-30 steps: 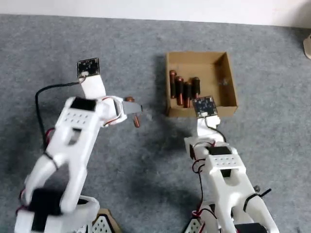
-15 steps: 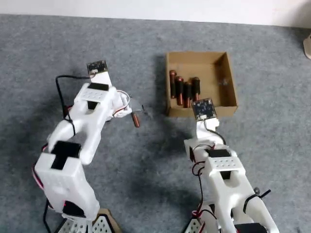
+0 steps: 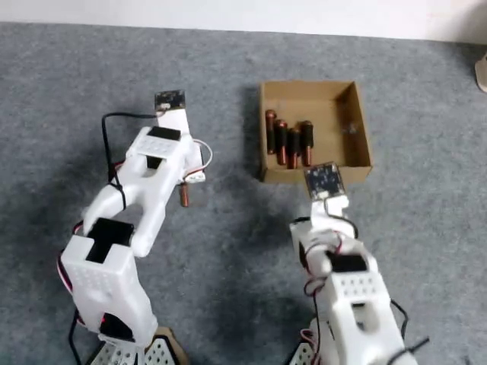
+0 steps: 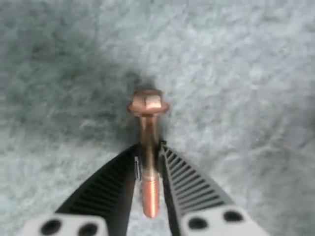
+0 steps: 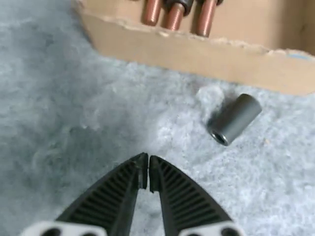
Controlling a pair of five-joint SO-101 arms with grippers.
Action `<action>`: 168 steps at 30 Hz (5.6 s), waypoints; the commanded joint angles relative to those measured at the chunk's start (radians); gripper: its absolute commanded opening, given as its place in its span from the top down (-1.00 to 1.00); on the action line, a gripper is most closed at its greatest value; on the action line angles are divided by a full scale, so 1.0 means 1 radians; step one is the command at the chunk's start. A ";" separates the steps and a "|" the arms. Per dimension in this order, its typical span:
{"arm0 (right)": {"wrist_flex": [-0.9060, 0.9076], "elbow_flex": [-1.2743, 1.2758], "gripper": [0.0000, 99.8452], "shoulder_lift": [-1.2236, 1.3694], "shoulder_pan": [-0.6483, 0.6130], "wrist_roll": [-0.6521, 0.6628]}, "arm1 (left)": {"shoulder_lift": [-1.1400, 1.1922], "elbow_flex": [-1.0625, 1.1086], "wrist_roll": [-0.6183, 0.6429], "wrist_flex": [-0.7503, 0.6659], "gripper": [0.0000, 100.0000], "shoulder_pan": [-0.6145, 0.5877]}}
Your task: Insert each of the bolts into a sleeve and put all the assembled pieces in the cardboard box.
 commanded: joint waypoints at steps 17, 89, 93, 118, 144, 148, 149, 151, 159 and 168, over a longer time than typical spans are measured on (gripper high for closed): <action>-0.101 0.401 0.99 -0.826 -0.139 0.002 | -0.912 0.656 -0.198 -0.454 0.99 0.143; 0.314 -0.351 0.89 -0.033 0.257 -0.043 | -2.140 1.402 -0.199 -0.258 0.99 -0.094; 0.294 -0.501 0.66 0.180 0.249 -0.169 | -2.140 1.409 -0.199 -0.258 0.99 -0.094; 0.374 -1.030 0.70 1.000 0.197 -0.396 | -2.140 1.475 -0.201 -0.359 0.99 -0.096; 0.456 -1.015 0.99 0.980 0.113 -0.209 | -2.140 1.471 -0.196 -0.358 0.99 -0.087; 0.461 -0.883 0.99 0.788 0.079 -0.170 | -2.140 1.428 -0.196 -0.316 0.99 -0.084; 0.461 -0.848 0.99 0.734 0.070 -0.167 | -2.140 1.409 -0.196 -0.288 0.99 -0.076; 0.461 -0.782 0.99 0.627 0.053 -0.157 | -2.140 1.371 -0.198 -0.230 0.99 -0.054; 0.401 -0.527 0.99 0.229 0.044 -0.157 | -2.140 1.316 -0.264 -0.186 0.99 -0.048; 0.298 -0.248 0.99 -0.140 -0.047 -0.130 | -2.140 1.233 -0.281 -0.015 0.99 -0.050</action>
